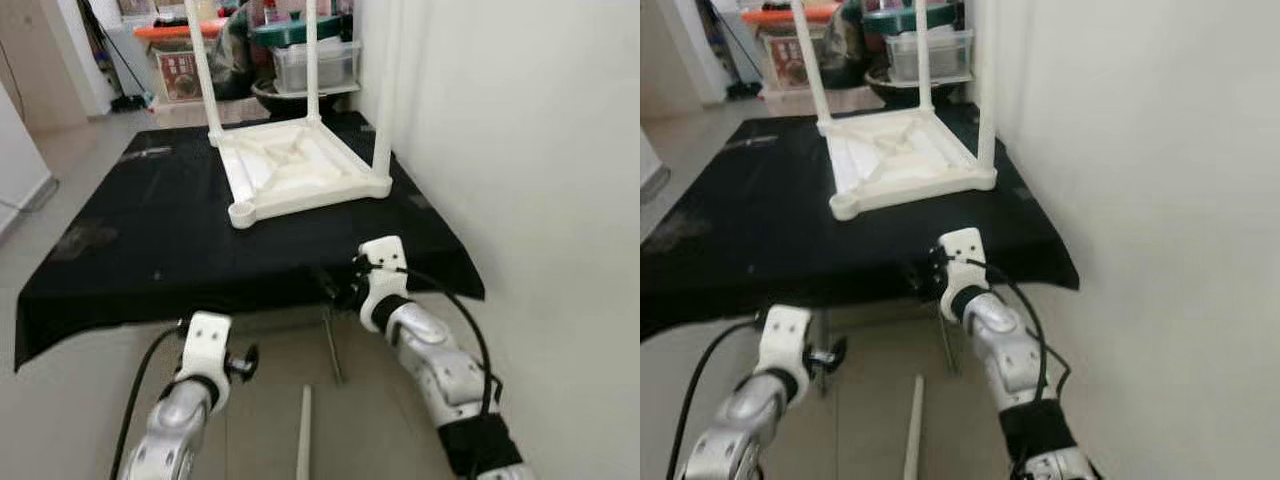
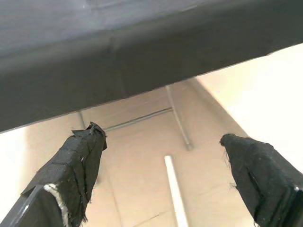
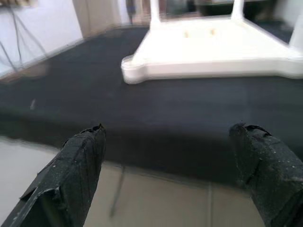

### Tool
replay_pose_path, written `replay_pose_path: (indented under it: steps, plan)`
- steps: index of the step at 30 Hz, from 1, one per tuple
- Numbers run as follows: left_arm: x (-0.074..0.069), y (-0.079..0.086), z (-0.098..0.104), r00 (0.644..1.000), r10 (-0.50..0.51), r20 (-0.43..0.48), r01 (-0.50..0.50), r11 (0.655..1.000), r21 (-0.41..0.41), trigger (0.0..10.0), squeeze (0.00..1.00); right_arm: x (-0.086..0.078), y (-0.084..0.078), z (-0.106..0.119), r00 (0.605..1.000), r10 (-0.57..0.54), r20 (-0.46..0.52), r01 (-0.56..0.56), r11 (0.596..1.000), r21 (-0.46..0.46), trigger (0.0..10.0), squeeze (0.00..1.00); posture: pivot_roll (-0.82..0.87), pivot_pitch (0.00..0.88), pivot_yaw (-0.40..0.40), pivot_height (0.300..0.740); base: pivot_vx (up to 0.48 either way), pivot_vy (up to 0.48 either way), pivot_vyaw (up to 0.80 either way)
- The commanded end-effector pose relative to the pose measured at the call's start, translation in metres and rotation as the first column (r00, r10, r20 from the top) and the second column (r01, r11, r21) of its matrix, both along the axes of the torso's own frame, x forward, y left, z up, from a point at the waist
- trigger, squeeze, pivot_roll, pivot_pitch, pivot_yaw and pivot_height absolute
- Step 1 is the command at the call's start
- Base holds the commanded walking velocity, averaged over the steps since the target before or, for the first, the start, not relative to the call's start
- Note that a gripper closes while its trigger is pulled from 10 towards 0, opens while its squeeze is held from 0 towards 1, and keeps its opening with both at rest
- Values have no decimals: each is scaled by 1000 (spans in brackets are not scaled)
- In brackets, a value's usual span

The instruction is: Building children table

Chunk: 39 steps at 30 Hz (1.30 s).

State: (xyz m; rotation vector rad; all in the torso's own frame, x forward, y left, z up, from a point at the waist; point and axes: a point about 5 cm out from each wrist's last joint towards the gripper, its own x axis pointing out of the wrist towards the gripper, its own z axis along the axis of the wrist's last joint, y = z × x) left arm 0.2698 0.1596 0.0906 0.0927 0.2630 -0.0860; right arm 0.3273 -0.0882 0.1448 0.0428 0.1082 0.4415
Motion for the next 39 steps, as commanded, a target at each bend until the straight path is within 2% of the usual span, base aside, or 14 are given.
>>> replay_pose_path:
  steps: [1,19,23,29,37,39]
  plan:
    - [-3,4,-5,1000,10,-22,-9,1000,10,10000,0,0,5,4,1000,15,15,-15,1000,7,10000,0,85,0,-18,740,0,0,0]
    - [-5,3,-7,1000,16,-27,-16,1000,-1,10000,0,-4,5,0,1000,16,13,-16,1000,-15,10000,0,78,0,-24,740,0,0,0]
    - [-5,6,-3,999,37,14,-37,999,-18,10000,0,-4,5,1,1000,19,15,-18,1000,-23,10000,0,77,0,-26,740,0,0,0]
    - [-5,8,-1,999,39,18,-39,999,-33,10000,0,-4,4,0,1000,18,16,-18,1000,-26,10000,0,78,0,-28,740,0,0,0]
    - [-3,7,-1,999,38,22,-37,999,-28,10000,0,-4,4,0,1000,14,18,-13,999,-29,10000,0,74,0,-22,740,0,-480,0]
    - [-3,7,0,999,41,25,-40,999,-33,10000,0,-5,3,0,1000,13,18,-13,999,-29,10000,0,74,0,-21,740,0,0,0]
